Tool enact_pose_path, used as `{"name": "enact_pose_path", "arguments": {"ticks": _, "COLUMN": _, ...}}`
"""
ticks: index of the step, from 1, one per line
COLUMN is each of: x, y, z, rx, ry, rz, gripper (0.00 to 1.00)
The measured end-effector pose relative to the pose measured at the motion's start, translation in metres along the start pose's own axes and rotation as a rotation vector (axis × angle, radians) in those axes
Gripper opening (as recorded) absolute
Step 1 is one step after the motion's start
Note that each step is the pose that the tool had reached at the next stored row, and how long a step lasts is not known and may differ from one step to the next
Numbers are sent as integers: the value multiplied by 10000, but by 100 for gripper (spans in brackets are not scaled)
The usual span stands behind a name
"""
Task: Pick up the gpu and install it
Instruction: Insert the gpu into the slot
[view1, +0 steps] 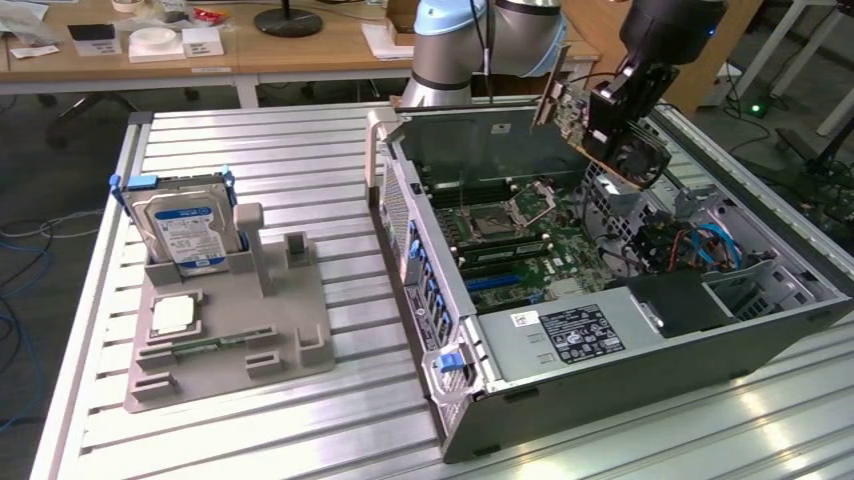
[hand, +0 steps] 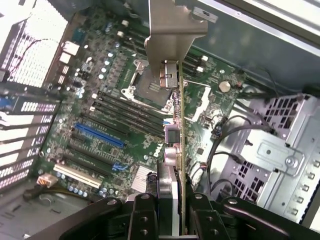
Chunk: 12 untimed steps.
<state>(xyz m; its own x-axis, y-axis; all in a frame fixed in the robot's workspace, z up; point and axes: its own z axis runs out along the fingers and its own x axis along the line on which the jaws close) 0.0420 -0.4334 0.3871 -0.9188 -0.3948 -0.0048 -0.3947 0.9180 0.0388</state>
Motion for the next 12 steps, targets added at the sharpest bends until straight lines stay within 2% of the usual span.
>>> {"name": "enact_pose_path", "arguments": {"ticks": 12, "x": 0, "y": -1, "z": -1, "rx": -6, "ry": 60, "rz": -1523, "gripper": 28}}
